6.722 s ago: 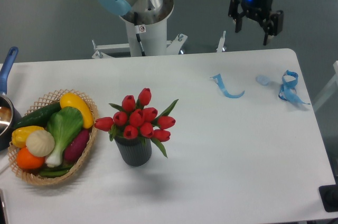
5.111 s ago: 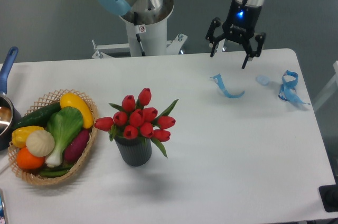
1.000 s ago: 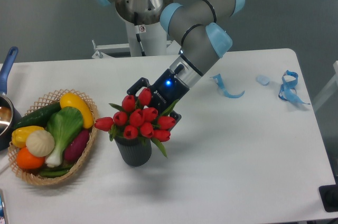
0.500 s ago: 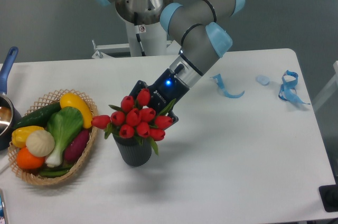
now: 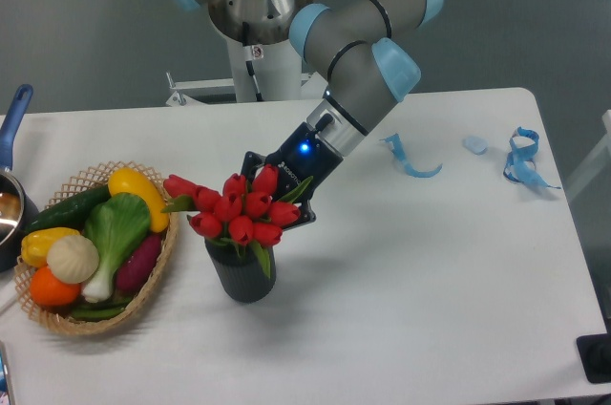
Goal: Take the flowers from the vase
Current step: 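Lift the gripped tulip bunch up out of the grey vase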
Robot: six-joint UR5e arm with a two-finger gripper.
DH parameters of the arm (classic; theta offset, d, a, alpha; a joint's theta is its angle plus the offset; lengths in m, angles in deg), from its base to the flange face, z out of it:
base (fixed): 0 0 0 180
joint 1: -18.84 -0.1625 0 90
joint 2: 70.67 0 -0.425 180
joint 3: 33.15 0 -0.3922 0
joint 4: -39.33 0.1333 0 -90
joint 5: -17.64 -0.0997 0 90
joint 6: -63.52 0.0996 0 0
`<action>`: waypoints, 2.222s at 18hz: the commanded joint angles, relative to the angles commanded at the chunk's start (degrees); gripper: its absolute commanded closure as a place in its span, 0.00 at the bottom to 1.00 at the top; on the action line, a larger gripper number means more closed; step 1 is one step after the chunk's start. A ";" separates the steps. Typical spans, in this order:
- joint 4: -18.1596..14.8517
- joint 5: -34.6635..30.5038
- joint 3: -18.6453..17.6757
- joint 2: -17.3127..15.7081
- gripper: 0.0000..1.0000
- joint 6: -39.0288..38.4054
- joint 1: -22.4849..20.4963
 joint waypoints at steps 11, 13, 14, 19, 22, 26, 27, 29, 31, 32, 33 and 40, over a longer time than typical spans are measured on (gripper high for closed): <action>-0.18 -0.17 -0.26 -3.69 0.82 -10.11 -0.18; -0.18 -0.17 -0.18 -4.13 0.82 -10.55 -0.26; -0.18 -0.17 -0.09 -4.22 0.82 -10.72 -0.35; -0.09 -0.09 0.26 -5.10 0.82 -11.78 -0.88; -0.09 0.35 0.26 -6.50 0.82 -13.62 -1.84; -0.09 2.46 0.26 -7.38 0.82 -13.98 -2.46; -0.09 3.07 0.26 -7.64 0.82 -14.67 -2.81; -0.09 3.95 0.87 -7.82 0.82 -16.34 -3.08; -0.09 4.04 1.58 -7.91 0.82 -17.66 -3.08; -0.09 4.04 1.84 -7.91 0.82 -18.10 -3.08; -0.09 4.04 2.28 -7.91 0.82 -18.63 -3.16; -0.09 4.04 2.81 -10.11 0.82 -21.36 -4.57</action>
